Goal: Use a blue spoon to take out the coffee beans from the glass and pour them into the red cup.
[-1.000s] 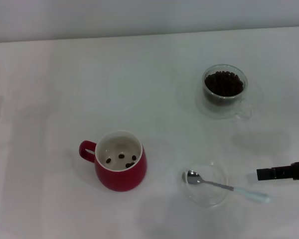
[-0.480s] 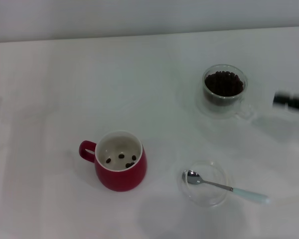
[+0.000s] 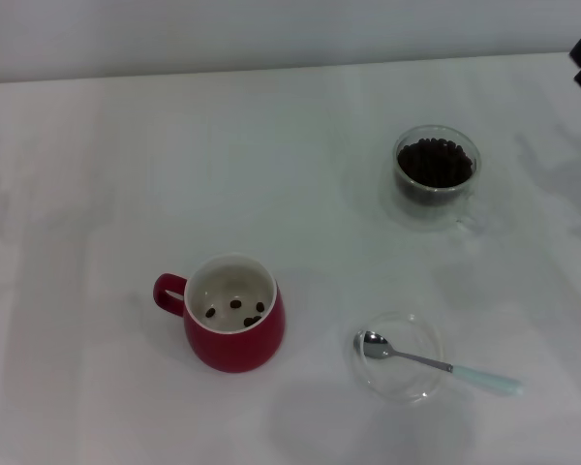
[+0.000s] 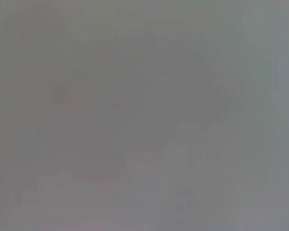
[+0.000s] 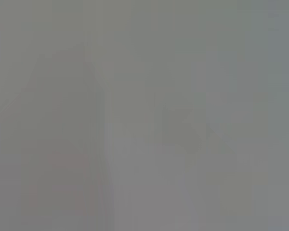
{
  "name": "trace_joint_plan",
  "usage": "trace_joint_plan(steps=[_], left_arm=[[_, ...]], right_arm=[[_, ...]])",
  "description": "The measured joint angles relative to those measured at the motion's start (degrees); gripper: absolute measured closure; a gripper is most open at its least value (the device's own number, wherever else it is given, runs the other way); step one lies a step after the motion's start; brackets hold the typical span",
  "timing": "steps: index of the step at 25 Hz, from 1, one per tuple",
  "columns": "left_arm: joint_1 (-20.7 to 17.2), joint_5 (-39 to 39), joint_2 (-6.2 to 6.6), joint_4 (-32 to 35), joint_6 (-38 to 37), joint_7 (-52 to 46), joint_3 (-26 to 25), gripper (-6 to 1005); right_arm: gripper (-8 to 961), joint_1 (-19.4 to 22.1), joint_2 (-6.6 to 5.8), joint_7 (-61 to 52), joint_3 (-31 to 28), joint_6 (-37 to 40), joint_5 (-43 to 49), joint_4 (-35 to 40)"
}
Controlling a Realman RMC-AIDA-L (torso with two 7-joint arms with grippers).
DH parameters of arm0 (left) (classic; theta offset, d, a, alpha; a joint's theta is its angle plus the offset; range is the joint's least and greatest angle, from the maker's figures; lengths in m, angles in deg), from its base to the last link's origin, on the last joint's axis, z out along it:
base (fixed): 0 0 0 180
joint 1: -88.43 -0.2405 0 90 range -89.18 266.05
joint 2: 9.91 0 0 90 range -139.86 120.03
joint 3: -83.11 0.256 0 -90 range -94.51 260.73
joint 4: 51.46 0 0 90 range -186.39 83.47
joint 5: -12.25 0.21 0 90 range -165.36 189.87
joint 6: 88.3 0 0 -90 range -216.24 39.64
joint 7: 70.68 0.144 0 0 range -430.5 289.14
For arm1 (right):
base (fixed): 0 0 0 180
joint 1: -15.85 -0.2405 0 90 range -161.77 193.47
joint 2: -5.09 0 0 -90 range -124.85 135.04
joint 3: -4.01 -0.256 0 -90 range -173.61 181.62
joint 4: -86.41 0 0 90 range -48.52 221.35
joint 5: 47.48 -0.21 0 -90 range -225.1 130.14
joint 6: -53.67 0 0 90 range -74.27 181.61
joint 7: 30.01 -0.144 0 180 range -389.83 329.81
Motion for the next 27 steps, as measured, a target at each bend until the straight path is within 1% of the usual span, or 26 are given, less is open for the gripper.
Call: trace_joint_plan(steps=[3, 6, 8, 12, 15, 20, 27], left_arm=[[-0.1, 0.3, 0.0, -0.1, 0.2, 0.0, 0.0, 211], [-0.1, 0.4, 0.02, 0.0, 0.4, 0.1, 0.0, 211], [-0.1, 0.4, 0.01, -0.1, 0.6, 0.1, 0.0, 211], [-0.1, 0.2, -0.07, 0.1, 1.7, -0.2, -0.2, 210], [0.1, 0.1, -0.16, 0.1, 1.8, -0.2, -0.3, 210], [0.8, 0.0, -0.14, 0.3, 4.3, -0.2, -0.3, 211], [1.1, 0.0, -0.23, 0.7, 4.9, 0.1, -0.4, 211]], right_arm=[[332, -0.3, 0.26, 17.0, -0.2, -4.2, -8.7, 5.6], [272, -1.4, 0.29, 25.4, -1.7, -7.6, -12.9, 8.2], [232, -2.3, 0.26, 26.5, -3.2, -10.3, -13.4, 8.9], [232, -3.6, 0.18, 26.6, -7.5, -14.9, -13.7, 9.5], [231, -4.1, 0.26, 26.8, -9.8, -16.8, -13.8, 9.8], [231, -4.4, 0.13, 26.9, -10.3, -20.0, -13.8, 9.6], [230, -4.0, 0.14, 28.9, -10.3, -20.0, -13.6, 9.3]])
